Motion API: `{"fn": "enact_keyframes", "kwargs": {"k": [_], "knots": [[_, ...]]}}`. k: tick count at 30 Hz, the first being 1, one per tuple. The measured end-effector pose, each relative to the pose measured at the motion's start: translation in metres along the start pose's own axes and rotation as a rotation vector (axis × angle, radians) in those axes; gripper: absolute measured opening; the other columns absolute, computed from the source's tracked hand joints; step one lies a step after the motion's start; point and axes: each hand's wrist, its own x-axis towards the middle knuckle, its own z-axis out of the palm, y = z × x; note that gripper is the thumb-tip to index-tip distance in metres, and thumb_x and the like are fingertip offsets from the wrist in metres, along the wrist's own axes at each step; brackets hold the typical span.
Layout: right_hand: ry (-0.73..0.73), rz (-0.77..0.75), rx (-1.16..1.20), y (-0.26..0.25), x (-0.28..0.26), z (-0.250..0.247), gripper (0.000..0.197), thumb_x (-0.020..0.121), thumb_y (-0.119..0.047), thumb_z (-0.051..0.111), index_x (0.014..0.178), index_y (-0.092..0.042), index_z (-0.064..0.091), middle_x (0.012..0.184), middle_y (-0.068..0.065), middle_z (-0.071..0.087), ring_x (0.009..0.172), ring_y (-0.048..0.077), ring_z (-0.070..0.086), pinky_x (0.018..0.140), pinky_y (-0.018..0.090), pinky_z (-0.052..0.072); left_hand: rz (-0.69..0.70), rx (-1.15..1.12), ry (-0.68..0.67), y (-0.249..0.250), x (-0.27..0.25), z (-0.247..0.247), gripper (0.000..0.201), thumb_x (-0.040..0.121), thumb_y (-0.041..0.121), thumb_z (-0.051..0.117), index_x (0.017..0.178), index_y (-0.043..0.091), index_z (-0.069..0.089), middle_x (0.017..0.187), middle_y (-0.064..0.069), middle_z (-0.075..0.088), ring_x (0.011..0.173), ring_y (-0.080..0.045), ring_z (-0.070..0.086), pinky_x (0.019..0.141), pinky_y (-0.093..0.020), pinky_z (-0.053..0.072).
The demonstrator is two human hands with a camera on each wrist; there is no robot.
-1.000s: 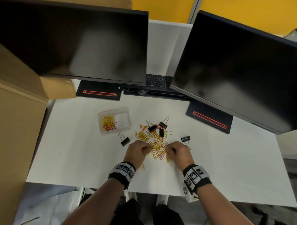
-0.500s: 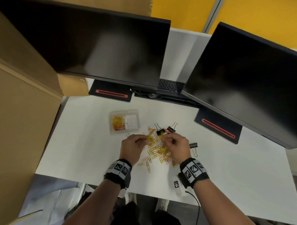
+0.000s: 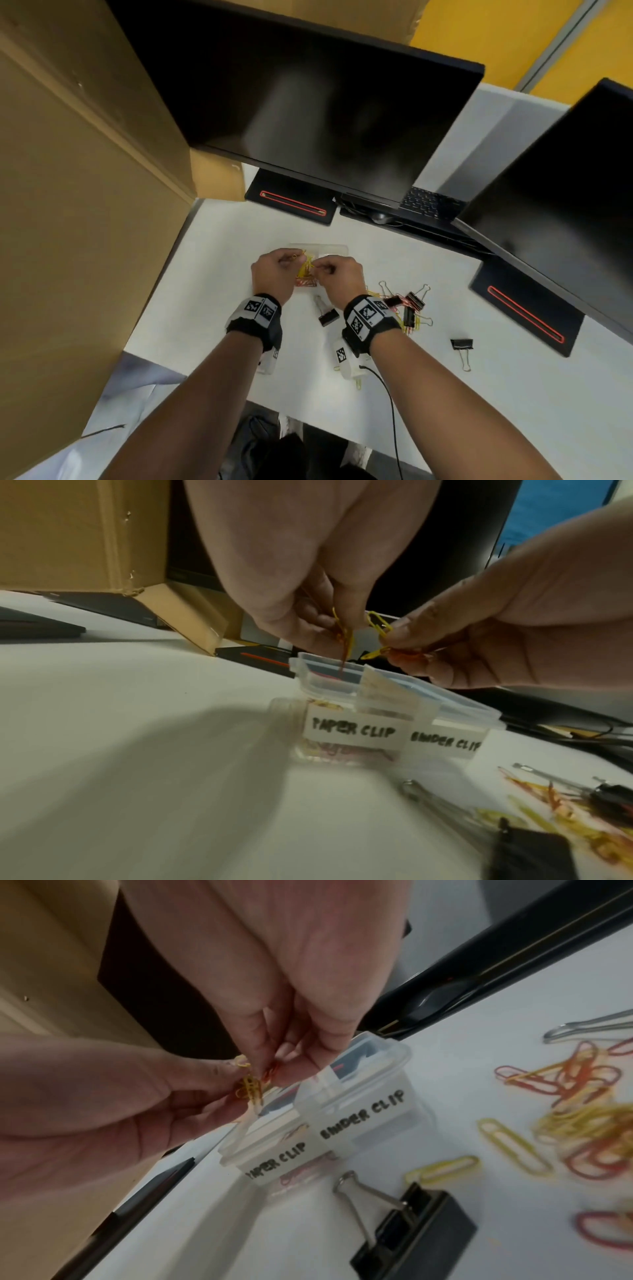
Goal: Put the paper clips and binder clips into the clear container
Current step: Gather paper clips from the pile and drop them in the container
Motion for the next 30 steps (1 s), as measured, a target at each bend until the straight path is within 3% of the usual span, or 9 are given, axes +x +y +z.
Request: {"fn": "enact_keyframes", "kwargs": {"k": [3, 6, 12, 15, 17, 19, 22, 26, 30], "knots": [[-0.01, 0.011, -0.041, -0.004, 0.004, 0.006, 0.011, 0.082, -0.01, 0.071, 0.09, -0.012, 0.077, 0.083, 0.003, 0.073, 0.073, 0.01, 0.063, 0.074, 0.017, 0.05, -0.016, 0.023, -0.029, -0.006, 0.005, -0.003, 0.016, 0.085, 0.028, 0.075, 0.099, 0.021, 0.077, 0.086, 0.003, 0.075, 0.081, -0.007, 0.069, 0.081, -0.019, 0.054], [-0.038, -0.005, -0.074, -0.007, 0.004, 0.006, 0.016, 0.083, -0.01, 0.067, 0.096, -0.014, 0.076, 0.086, 0.002, 0.074, 0.075, 0.01, 0.063, 0.075, 0.016, 0.049, 0.015, 0.073, -0.017, -0.007, 0.004, -0.005, 0.019, 0.088, 0.033, 0.07, 0.102, 0.022, 0.076, 0.09, 0.005, 0.075, 0.084, -0.007, 0.068, 0.081, -0.018, 0.051], [-0.036, -0.003, -0.001, 0.011, -0.009, -0.016, 0.02, 0.085, -0.012, 0.062, 0.098, -0.023, 0.073, 0.084, -0.003, 0.074, 0.075, 0.012, 0.07, 0.077, 0.031, 0.058, 0.16, 0.099, 0.039, 0.004, -0.021, 0.0, 0.017, 0.091, 0.031, 0.065, 0.099, 0.019, 0.074, 0.094, 0.006, 0.07, 0.079, -0.002, 0.063, 0.071, -0.007, 0.045], [0.044, 0.054, 0.0, 0.038, -0.029, -0.047, 0.021, 0.086, -0.011, 0.061, 0.094, -0.026, 0.072, 0.081, -0.006, 0.073, 0.076, 0.008, 0.069, 0.075, 0.027, 0.058, 0.246, 0.144, -0.124, 0.004, -0.051, 0.017, 0.016, 0.091, 0.029, 0.064, 0.099, 0.019, 0.074, 0.098, 0.004, 0.07, 0.083, -0.005, 0.064, 0.076, -0.015, 0.05], [0.129, 0.098, 0.001, 0.06, -0.05, -0.074, 0.02, 0.086, -0.009, 0.062, 0.091, -0.026, 0.072, 0.081, -0.007, 0.073, 0.076, 0.007, 0.068, 0.074, 0.023, 0.056, 0.263, 0.204, -0.295, 0.002, -0.072, 0.033, 0.018, 0.092, 0.029, 0.061, 0.101, 0.019, 0.074, 0.101, 0.002, 0.071, 0.089, -0.01, 0.065, 0.084, -0.027, 0.054], [0.186, 0.168, -0.01, 0.082, -0.073, -0.098, 0.019, 0.087, -0.009, 0.062, 0.089, -0.026, 0.071, 0.083, -0.006, 0.073, 0.076, 0.006, 0.067, 0.072, 0.018, 0.054, 0.284, 0.314, -0.429, 0.0, -0.089, 0.05, 0.023, 0.095, 0.03, 0.056, 0.109, 0.02, 0.072, 0.111, 0.002, 0.069, 0.101, -0.013, 0.063, 0.094, -0.032, 0.052], [0.211, 0.222, -0.057, 0.114, -0.102, -0.121, 0.017, 0.088, -0.008, 0.061, 0.09, -0.022, 0.071, 0.083, -0.004, 0.071, 0.078, 0.01, 0.066, 0.071, 0.015, 0.051, 0.36, 0.483, -0.482, -0.002, -0.101, 0.074, 0.032, 0.097, 0.025, 0.049, 0.124, 0.017, 0.065, 0.128, 0.0, 0.062, 0.12, -0.016, 0.053, 0.104, -0.028, 0.04], [0.199, 0.254, -0.142, 0.143, -0.131, -0.134, 0.017, 0.088, -0.007, 0.06, 0.098, -0.017, 0.07, 0.087, -0.004, 0.069, 0.08, 0.01, 0.063, 0.066, 0.0, 0.037, 0.353, 0.712, -0.502, -0.006, -0.112, 0.097, 0.031, 0.096, 0.027, 0.045, 0.117, 0.011, 0.063, 0.123, -0.007, 0.061, 0.122, -0.025, 0.049, 0.101, -0.035, 0.044], [0.151, 0.317, -0.162, 0.159, -0.15, -0.13, 0.028, 0.085, -0.013, 0.065, 0.113, -0.017, 0.065, 0.099, 0.004, 0.066, 0.083, 0.012, 0.06, 0.076, 0.018, 0.044, 0.33, 0.752, -0.537, -0.013, -0.127, 0.108, 0.041, 0.097, 0.031, 0.048, 0.133, 0.012, 0.055, 0.141, -0.007, 0.049, 0.131, -0.024, 0.04, 0.108, -0.035, 0.038]]}}
